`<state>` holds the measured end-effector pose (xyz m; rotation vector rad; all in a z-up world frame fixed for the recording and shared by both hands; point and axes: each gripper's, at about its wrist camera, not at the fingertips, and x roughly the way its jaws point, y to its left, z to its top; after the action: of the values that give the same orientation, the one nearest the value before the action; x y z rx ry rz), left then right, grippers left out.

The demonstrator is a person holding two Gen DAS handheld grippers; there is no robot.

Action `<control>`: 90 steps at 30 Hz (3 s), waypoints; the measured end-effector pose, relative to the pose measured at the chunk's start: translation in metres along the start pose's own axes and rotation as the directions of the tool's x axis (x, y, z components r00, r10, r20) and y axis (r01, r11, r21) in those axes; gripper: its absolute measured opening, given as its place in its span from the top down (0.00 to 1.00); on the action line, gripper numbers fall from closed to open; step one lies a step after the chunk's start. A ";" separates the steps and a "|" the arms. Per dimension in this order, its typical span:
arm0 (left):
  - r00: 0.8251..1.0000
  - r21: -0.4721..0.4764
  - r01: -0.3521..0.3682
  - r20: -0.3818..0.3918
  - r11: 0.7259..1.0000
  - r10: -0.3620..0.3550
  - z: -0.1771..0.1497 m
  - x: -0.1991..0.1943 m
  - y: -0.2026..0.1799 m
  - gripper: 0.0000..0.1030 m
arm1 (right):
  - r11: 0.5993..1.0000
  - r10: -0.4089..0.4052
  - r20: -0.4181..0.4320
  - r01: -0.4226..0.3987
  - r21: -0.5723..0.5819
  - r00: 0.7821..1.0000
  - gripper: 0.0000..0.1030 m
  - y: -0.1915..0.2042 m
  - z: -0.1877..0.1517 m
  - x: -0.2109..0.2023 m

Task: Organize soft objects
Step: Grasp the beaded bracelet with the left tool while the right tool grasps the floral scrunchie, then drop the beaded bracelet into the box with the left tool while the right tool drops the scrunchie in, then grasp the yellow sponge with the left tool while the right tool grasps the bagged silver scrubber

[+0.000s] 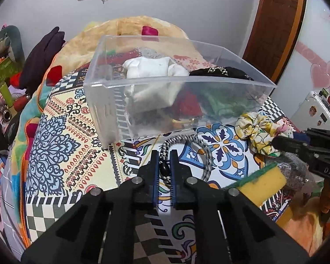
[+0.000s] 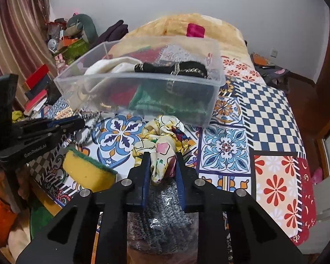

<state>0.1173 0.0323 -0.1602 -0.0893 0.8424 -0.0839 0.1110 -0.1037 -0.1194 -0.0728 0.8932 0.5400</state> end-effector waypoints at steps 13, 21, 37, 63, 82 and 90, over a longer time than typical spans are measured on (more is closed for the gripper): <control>0.993 0.046 0.032 0.115 0.998 -0.037 0.008 -0.048 -0.017 0.92 | 0.999 0.013 0.122 -0.007 -0.050 0.992 0.85 0.010 0.009 -0.038; 0.978 0.063 0.040 0.204 0.997 -0.052 0.027 -0.080 -0.024 0.92 | 0.997 0.028 0.214 -0.011 -0.079 0.976 0.85 0.019 0.025 -0.059; 0.963 0.012 -0.041 0.268 0.999 0.036 0.089 -0.051 -0.010 0.92 | 0.995 0.055 0.248 -0.031 -0.097 0.967 0.85 0.031 0.093 -0.030; 0.982 -0.002 -0.063 0.181 0.998 0.062 0.087 -0.025 -0.006 0.36 | 0.983 -0.143 0.143 0.157 -0.098 0.979 0.30 0.013 0.090 -0.002; 0.987 0.103 0.048 0.149 0.993 -0.063 0.021 -0.075 -0.059 0.04 | 0.983 -0.143 0.194 0.162 -0.084 0.970 0.15 0.010 0.020 -0.063; 0.996 0.110 0.070 0.039 0.991 -0.074 -0.011 -0.043 -0.076 0.04 | 0.994 -0.097 0.078 0.101 -0.048 0.992 0.16 -0.002 -0.019 -0.042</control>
<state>0.0776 -0.0390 -0.1267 -0.0188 0.7902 -0.1951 0.0771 -0.1281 -0.1003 -0.1424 0.7979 0.4704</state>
